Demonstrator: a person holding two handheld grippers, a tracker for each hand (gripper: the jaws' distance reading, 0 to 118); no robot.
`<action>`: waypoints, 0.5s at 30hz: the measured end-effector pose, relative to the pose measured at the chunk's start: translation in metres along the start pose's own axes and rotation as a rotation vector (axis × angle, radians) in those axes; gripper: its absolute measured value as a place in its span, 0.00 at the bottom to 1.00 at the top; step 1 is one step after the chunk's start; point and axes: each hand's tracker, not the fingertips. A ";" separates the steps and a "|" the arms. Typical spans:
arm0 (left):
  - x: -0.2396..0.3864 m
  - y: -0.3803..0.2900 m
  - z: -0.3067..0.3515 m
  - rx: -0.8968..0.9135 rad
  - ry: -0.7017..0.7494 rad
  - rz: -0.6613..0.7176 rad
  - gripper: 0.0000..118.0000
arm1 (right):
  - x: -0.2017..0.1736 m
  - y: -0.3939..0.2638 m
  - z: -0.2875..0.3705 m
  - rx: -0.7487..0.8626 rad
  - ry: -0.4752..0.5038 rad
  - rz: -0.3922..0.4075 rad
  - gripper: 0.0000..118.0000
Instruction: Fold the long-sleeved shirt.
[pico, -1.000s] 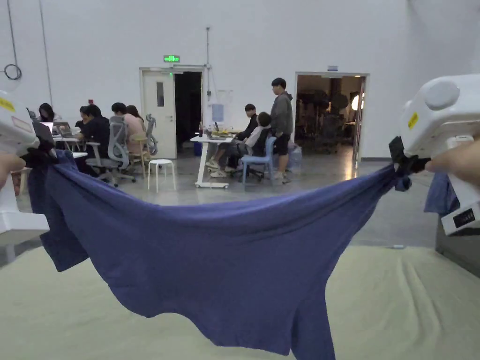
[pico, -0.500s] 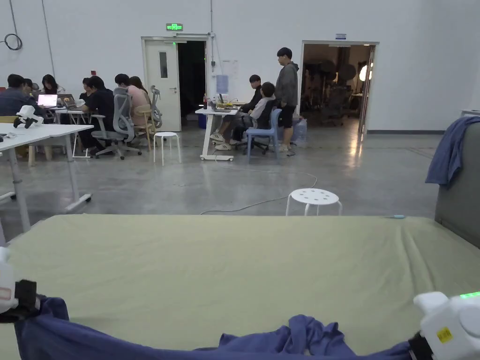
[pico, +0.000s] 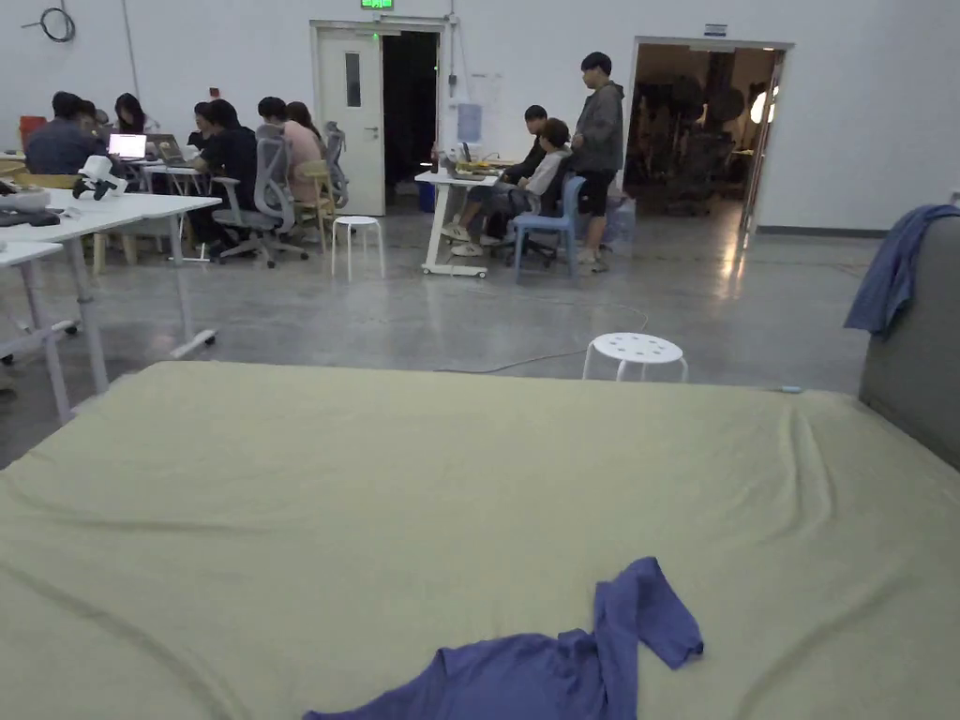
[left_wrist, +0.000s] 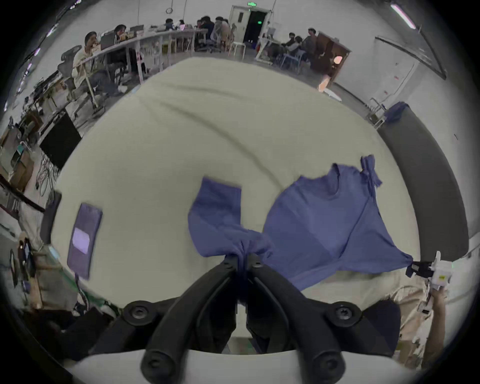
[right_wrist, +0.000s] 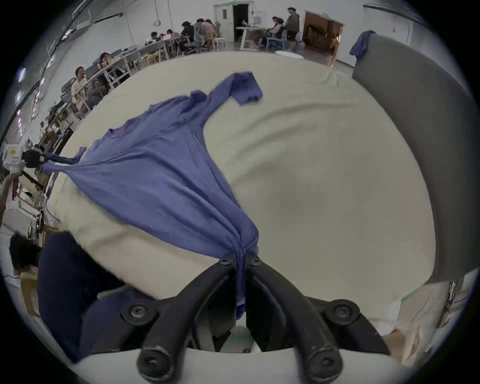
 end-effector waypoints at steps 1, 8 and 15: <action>0.000 -0.015 0.000 -0.015 0.001 0.003 0.01 | 0.003 -0.010 -0.005 -0.021 0.007 -0.013 0.00; -0.002 -0.067 -0.034 -0.123 0.052 -0.012 0.01 | 0.000 -0.040 -0.028 -0.131 -0.018 -0.062 0.01; -0.021 -0.081 -0.075 -0.167 0.079 0.039 0.02 | 0.012 -0.043 -0.034 -0.126 0.044 -0.249 0.11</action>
